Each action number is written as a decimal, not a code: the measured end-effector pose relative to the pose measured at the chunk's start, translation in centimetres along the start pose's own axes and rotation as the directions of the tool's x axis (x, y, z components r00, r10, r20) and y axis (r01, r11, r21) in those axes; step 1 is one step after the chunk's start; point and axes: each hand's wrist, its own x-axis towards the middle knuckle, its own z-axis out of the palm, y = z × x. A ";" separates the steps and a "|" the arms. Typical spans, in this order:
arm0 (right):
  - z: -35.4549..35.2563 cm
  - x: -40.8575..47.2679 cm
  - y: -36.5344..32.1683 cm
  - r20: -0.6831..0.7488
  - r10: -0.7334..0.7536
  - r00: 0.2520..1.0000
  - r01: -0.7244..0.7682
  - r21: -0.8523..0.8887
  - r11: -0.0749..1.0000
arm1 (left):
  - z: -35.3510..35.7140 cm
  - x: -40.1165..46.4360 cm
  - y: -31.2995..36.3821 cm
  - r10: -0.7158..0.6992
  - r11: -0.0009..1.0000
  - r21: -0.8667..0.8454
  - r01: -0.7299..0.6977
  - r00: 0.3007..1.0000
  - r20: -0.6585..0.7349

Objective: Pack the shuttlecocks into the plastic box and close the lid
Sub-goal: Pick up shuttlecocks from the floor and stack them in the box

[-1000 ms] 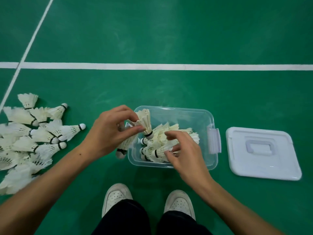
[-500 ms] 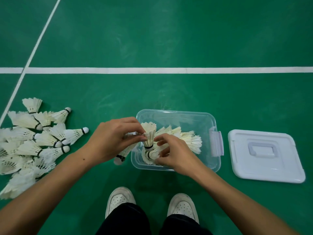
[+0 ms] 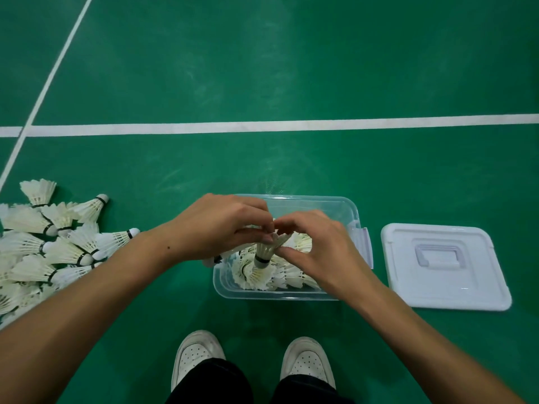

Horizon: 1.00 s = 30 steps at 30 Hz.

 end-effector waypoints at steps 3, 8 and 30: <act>-0.1 -0.5 0.2 -0.002 -0.015 1.000 0.015 -0.059 0.998 | 0.3 -0.2 0.0 -0.017 0.995 -0.094 0.016 1.000 -0.016; -0.8 -2.6 1.5 -0.099 -0.008 0.995 -0.010 -0.182 0.983 | -0.3 -1.2 -0.4 -0.103 0.964 -0.258 0.063 0.984 -0.143; 5.7 0.5 1.5 0.309 0.361 0.880 -0.292 -0.247 0.924 | 0.8 -5.4 -0.3 -0.179 0.957 -0.269 0.110 0.953 -0.245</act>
